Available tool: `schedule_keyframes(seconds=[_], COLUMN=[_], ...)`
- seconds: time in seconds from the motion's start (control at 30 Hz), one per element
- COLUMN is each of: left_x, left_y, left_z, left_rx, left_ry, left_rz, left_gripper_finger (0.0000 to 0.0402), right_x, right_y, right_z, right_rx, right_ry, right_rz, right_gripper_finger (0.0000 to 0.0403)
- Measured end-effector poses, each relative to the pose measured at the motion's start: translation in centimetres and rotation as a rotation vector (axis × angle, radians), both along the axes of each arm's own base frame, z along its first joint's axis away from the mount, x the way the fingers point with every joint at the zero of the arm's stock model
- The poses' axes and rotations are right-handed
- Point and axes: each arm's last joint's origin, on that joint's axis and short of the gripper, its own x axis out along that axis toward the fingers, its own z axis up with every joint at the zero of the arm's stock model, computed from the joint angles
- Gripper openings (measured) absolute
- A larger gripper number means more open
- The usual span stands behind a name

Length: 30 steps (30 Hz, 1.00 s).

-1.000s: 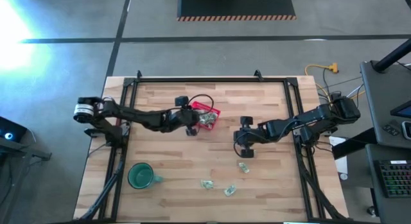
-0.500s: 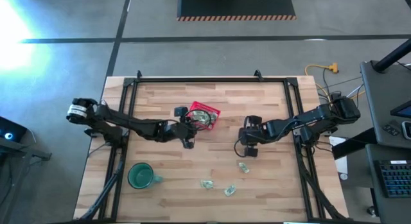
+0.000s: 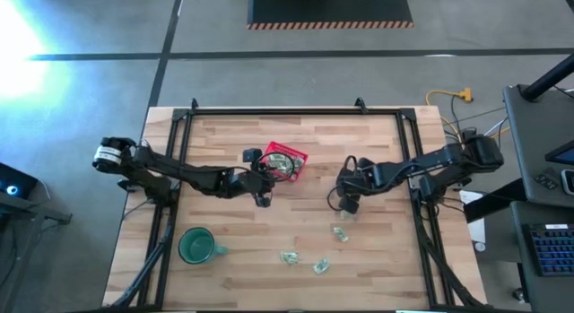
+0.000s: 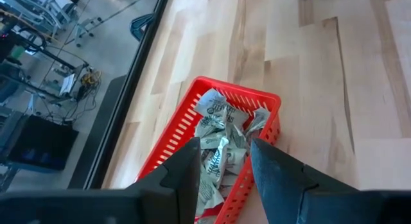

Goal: Pick and place items into bin
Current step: Put the stevia packet into the red bin

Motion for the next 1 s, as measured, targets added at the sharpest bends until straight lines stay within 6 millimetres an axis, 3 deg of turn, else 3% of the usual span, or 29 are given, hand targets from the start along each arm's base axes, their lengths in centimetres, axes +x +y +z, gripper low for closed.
schedule_keyframes(seconds=[0.23,0.5,1.0], left_x=[0.0,0.1,0.1], left_y=[0.0,0.0,0.0], left_z=[0.1,0.1,0.1], left_rx=[0.0,-0.001,-0.001], left_ry=[-0.004,-0.009,-0.009], left_rz=[0.0,0.0,0.0], left_gripper_finger=[0.0121,0.0121,0.0121], right_x=[-0.2,-0.3,-0.3], right_y=[0.0,0.0,0.0], right_z=[-1.2,-1.3,-1.4], right_rx=[0.03,0.041,0.066], right_ry=[0.056,0.065,0.079], right_rz=[0.027,0.052,0.103], right_gripper_finger=[0.0154,0.0129,0.0013])
